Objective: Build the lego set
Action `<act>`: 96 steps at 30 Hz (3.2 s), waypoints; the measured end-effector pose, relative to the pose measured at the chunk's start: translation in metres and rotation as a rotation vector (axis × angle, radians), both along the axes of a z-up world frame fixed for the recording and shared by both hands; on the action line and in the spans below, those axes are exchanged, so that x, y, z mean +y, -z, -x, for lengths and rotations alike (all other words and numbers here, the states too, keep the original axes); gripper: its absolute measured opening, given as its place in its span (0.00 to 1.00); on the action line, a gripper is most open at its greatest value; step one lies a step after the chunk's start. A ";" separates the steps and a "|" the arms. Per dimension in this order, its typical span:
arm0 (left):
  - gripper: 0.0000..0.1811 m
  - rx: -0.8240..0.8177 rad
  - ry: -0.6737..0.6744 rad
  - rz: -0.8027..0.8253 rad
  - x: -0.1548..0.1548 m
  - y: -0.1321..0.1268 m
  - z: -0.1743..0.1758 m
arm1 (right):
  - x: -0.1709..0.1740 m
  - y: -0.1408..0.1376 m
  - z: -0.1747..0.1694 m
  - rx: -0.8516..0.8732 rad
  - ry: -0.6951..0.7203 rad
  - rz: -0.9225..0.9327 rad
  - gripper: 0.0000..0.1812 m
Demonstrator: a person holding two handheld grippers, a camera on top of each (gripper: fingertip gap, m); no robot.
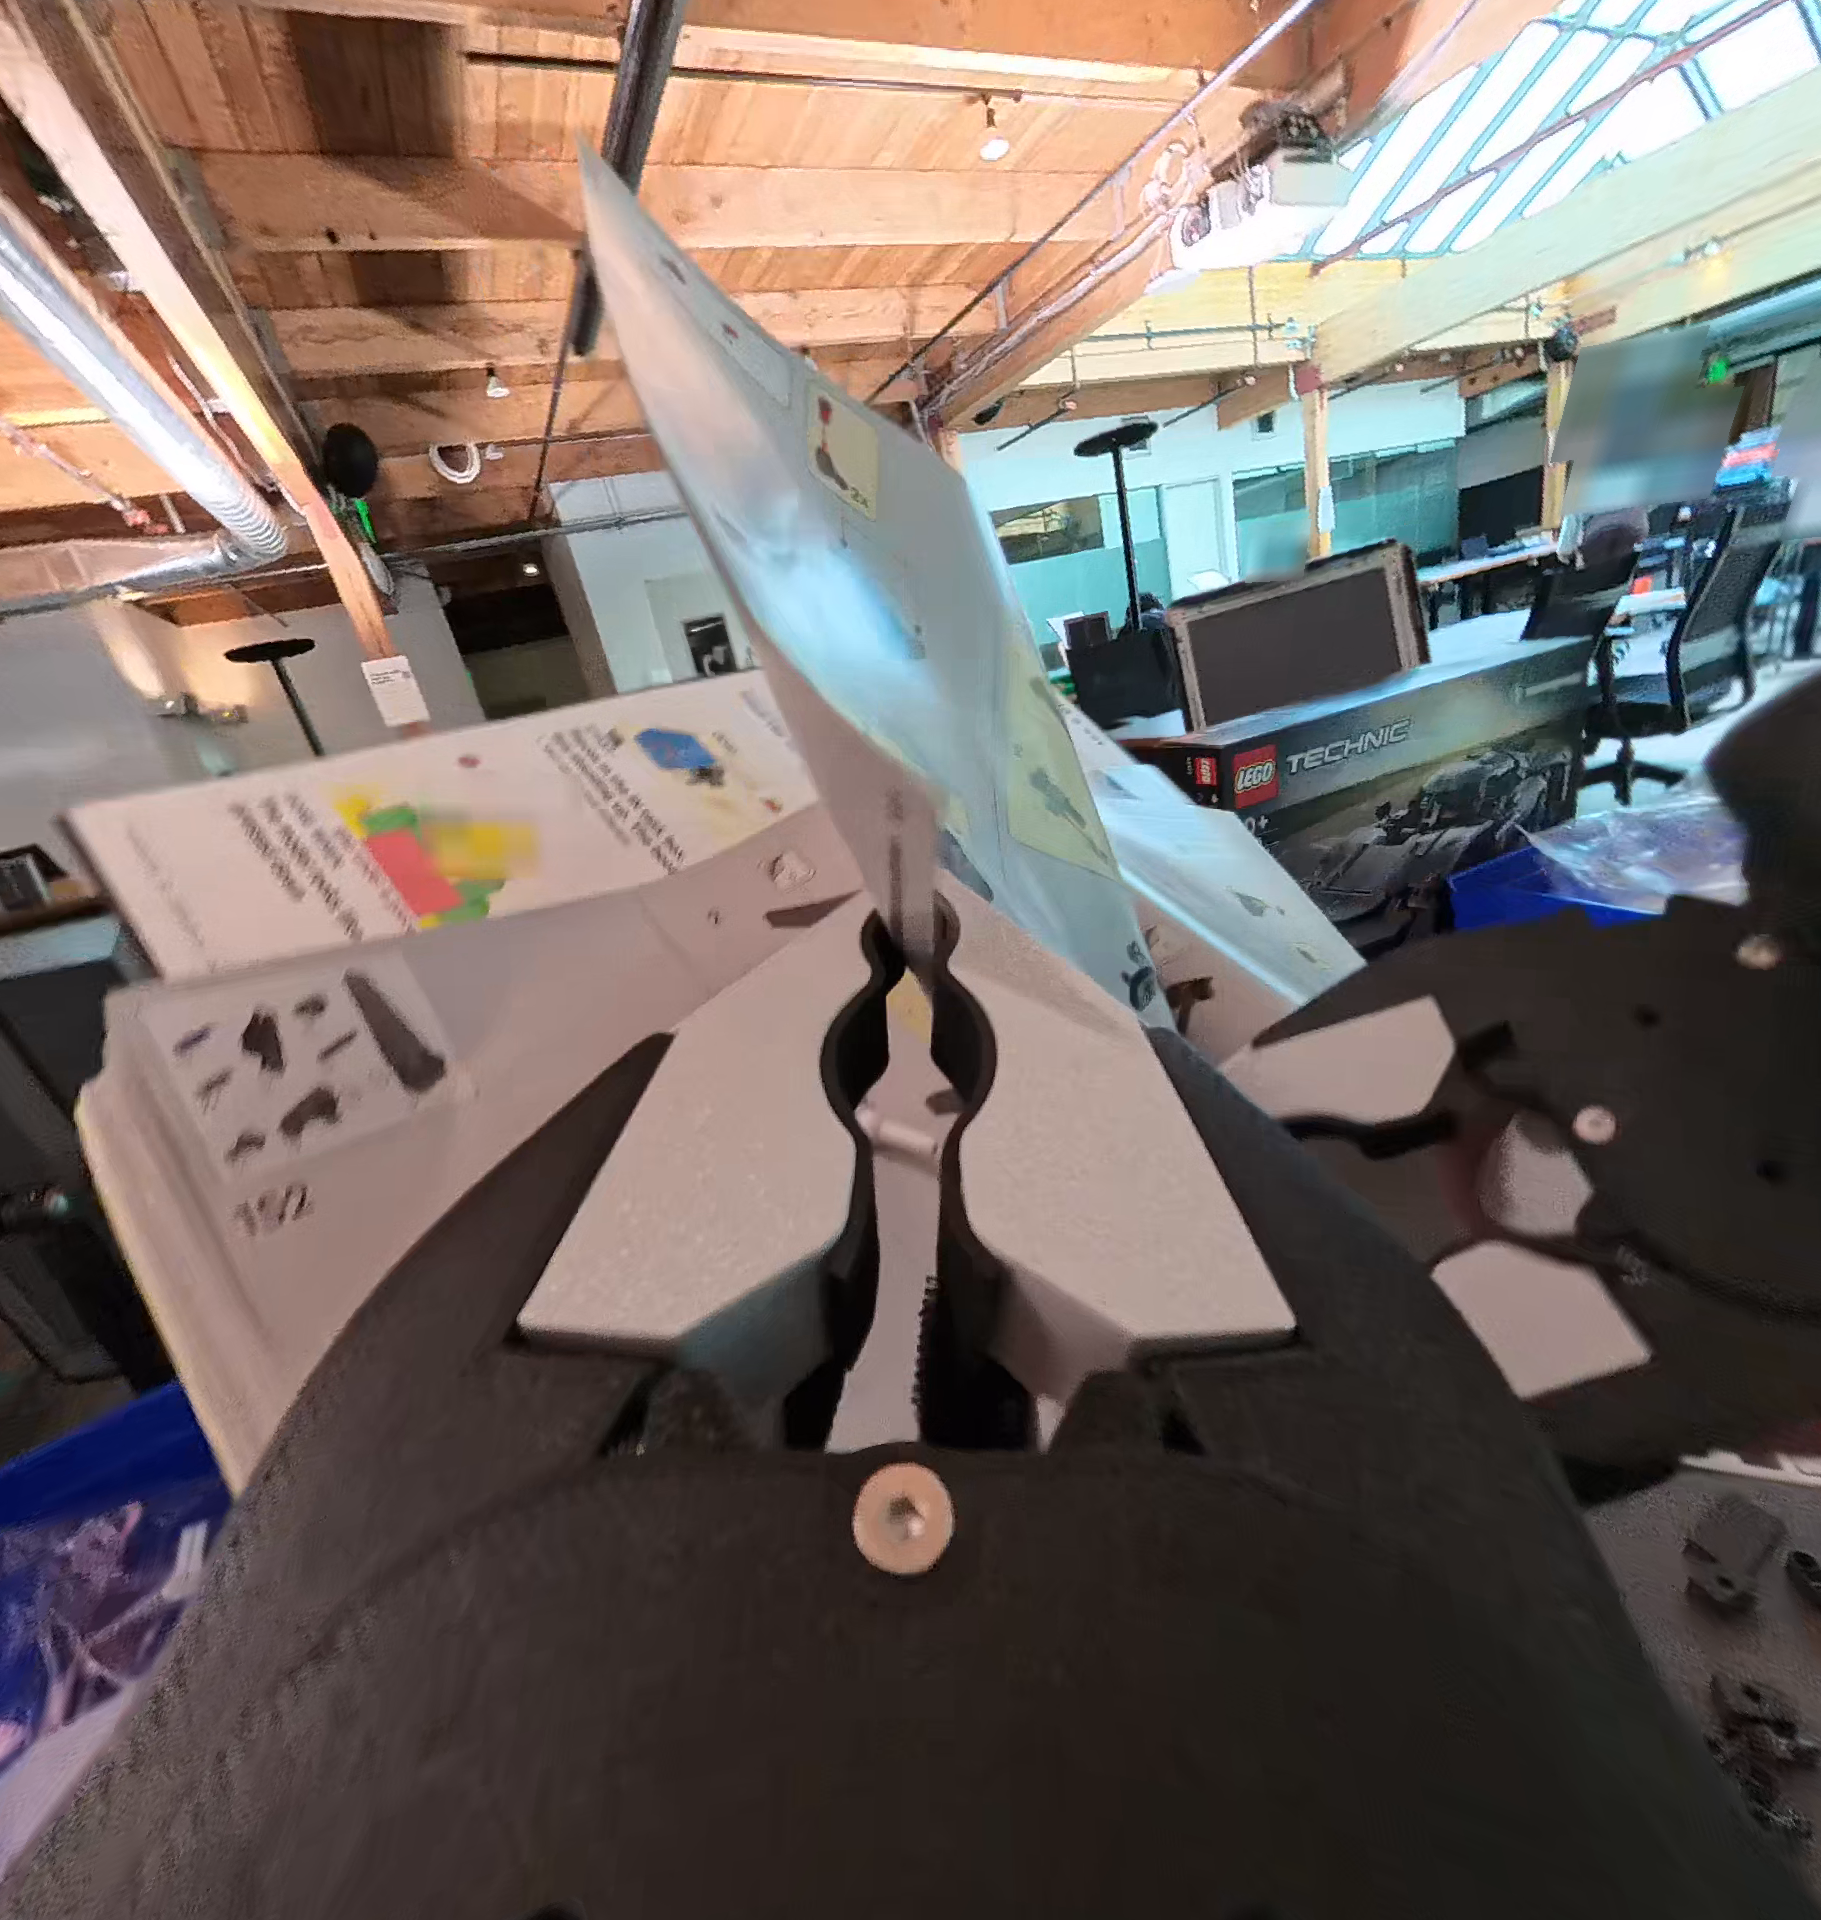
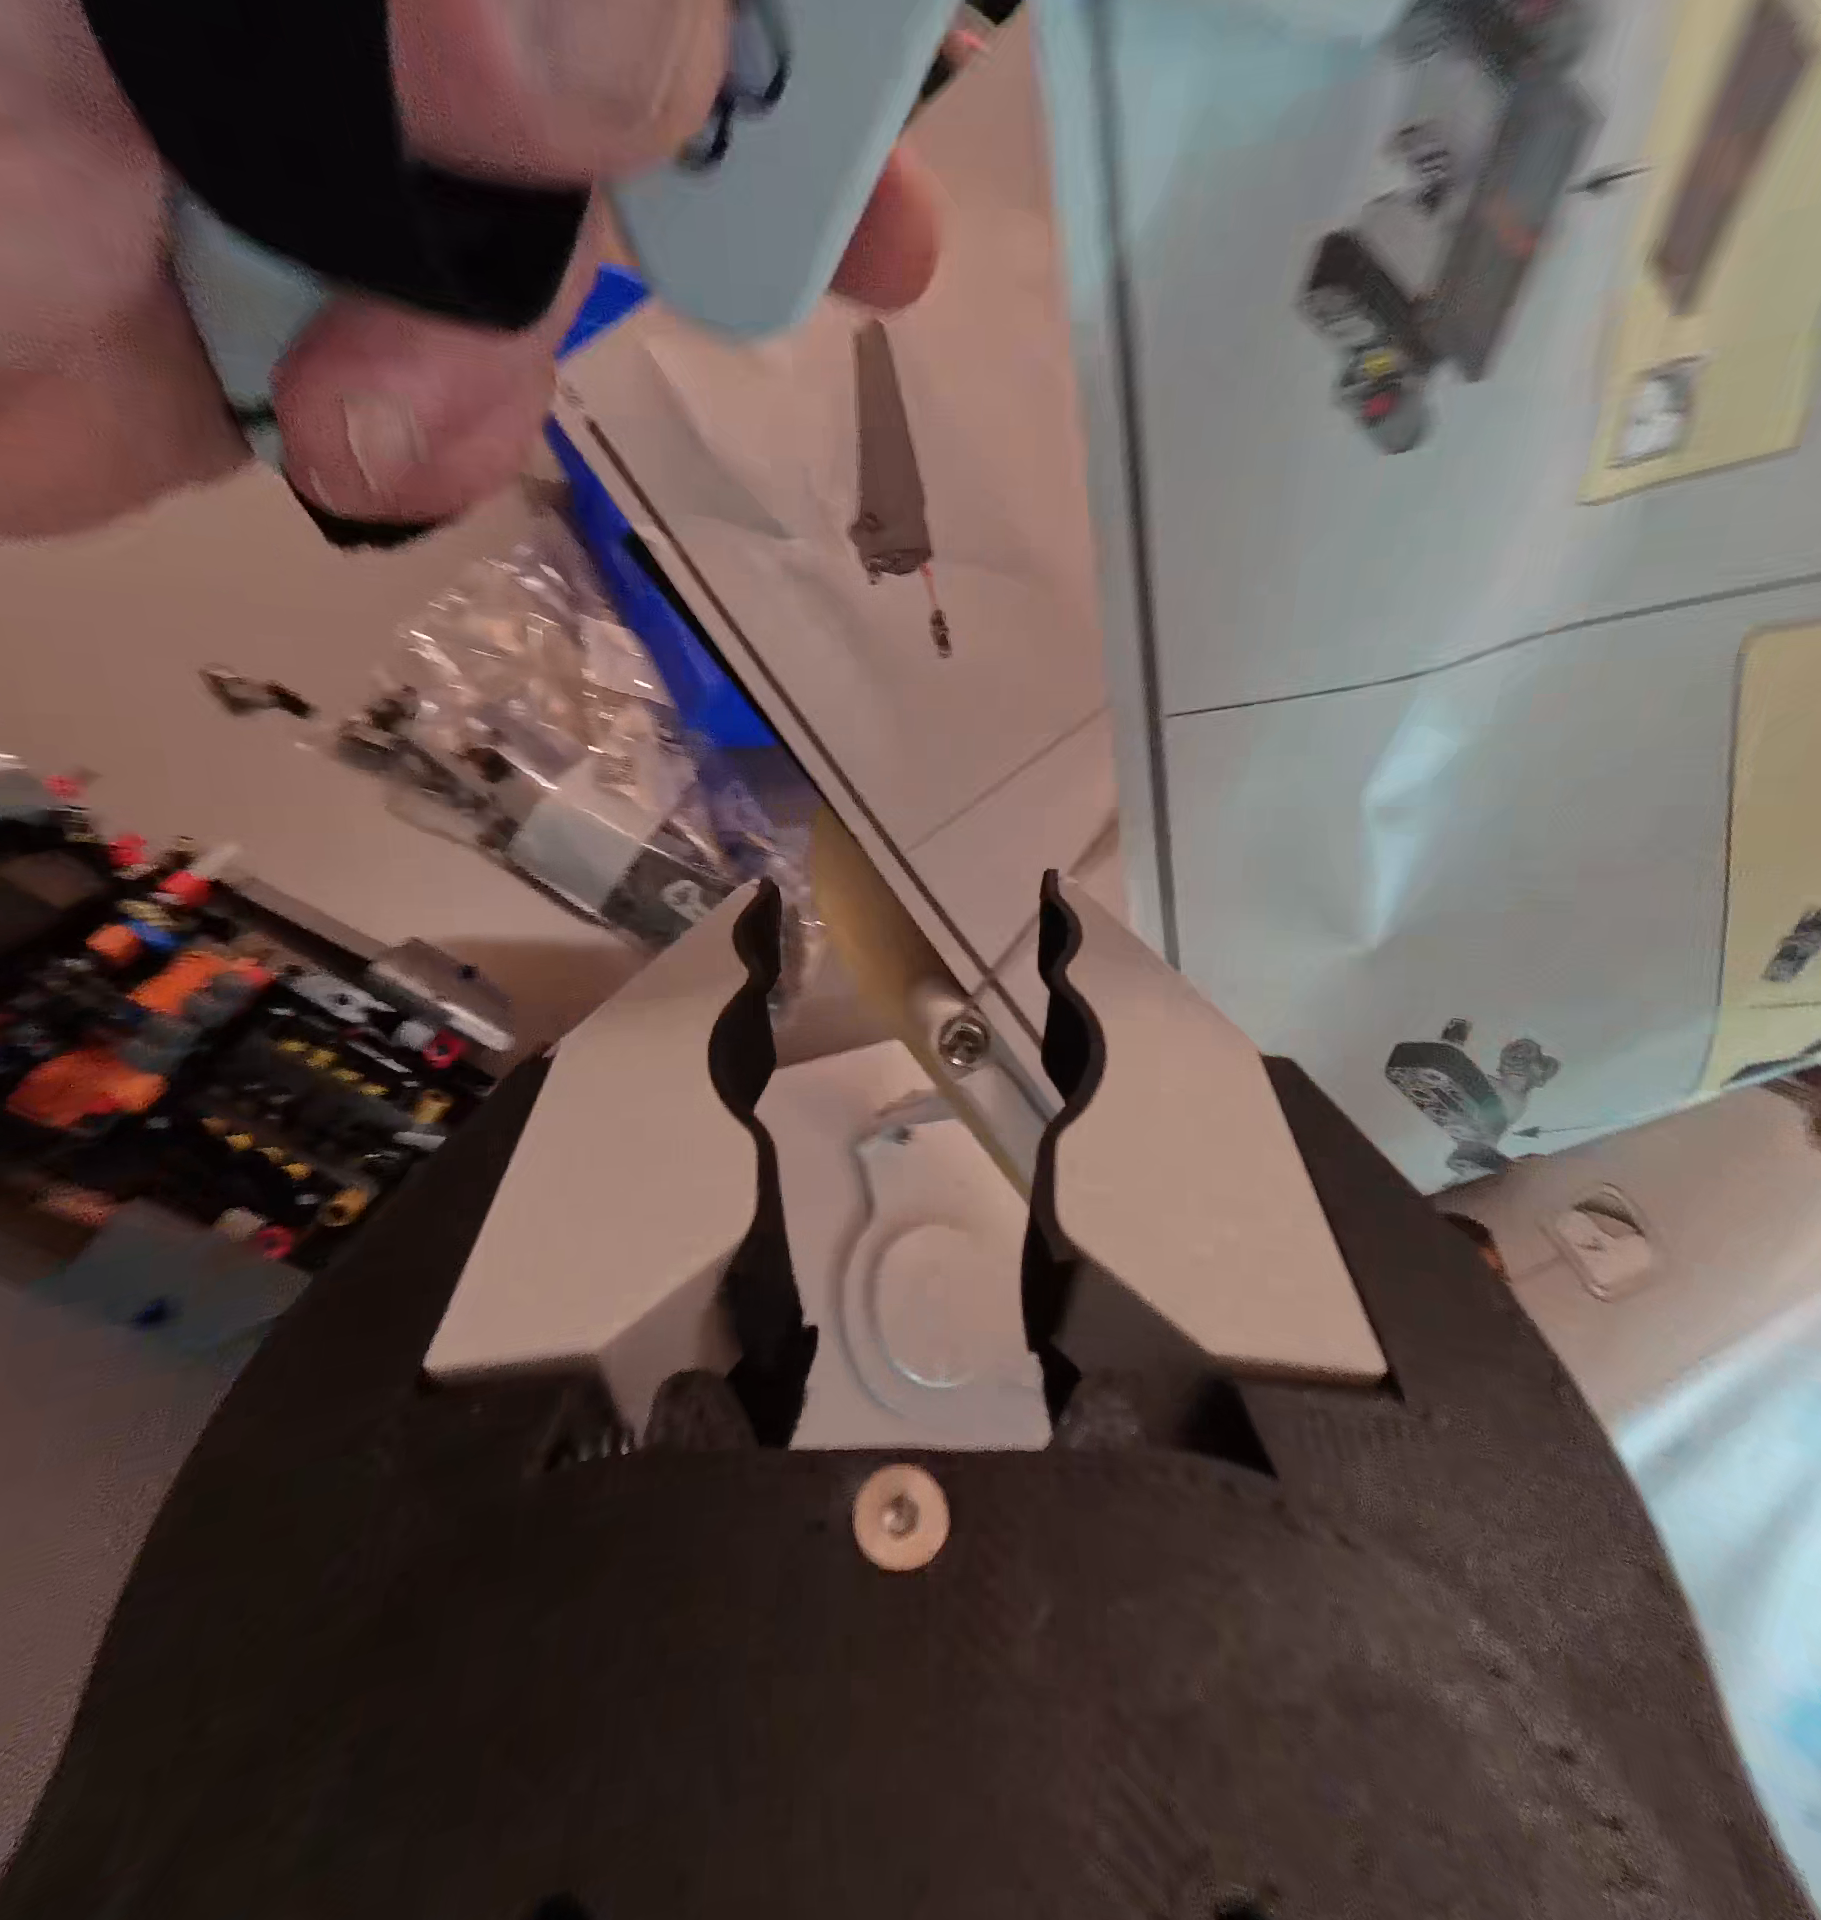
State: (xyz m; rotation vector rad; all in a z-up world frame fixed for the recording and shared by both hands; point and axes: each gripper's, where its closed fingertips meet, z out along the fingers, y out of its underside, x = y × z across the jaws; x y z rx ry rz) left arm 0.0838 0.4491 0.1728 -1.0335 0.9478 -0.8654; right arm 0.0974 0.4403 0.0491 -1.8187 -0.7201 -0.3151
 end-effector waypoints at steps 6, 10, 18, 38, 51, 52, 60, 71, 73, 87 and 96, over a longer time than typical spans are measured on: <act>0.00 0.105 0.002 -0.053 -0.010 -0.018 -0.034 | 0.021 -0.007 -0.016 0.053 0.132 -0.060 0.22; 0.00 0.095 -0.003 0.014 0.003 -0.014 -0.031 | 0.037 -0.002 -0.021 0.120 0.156 0.002 0.09; 0.00 0.074 -0.064 0.212 0.049 0.037 0.001 | 0.027 0.017 0.011 -0.079 -0.099 0.023 0.00; 0.00 0.086 -0.193 0.194 0.063 0.080 0.019 | 0.021 -0.005 0.001 0.131 -0.137 -0.150 0.00; 0.00 0.101 -0.218 0.160 0.051 0.087 0.025 | 0.020 -0.008 -0.005 0.237 -0.099 -0.148 0.00; 0.00 0.101 -0.219 0.160 0.050 0.088 0.026 | 0.021 -0.009 -0.005 0.248 -0.097 -0.146 0.00; 0.00 0.115 -0.201 0.185 0.042 0.097 0.031 | 0.023 -0.011 -0.010 0.346 -0.068 -0.129 0.00; 0.00 0.091 -0.201 0.230 0.048 0.094 0.040 | 0.018 -0.007 -0.004 0.153 -0.051 -0.133 0.00; 0.00 0.102 -0.212 0.230 0.051 0.097 0.039 | 0.016 -0.007 -0.003 0.126 -0.058 -0.147 0.00; 0.00 0.103 -0.191 0.255 0.035 0.109 0.051 | 0.025 -0.011 -0.023 0.336 0.018 -0.109 0.00; 0.10 0.055 -0.228 0.274 0.033 0.110 0.072 | 0.028 -0.009 -0.025 0.325 0.031 -0.074 0.00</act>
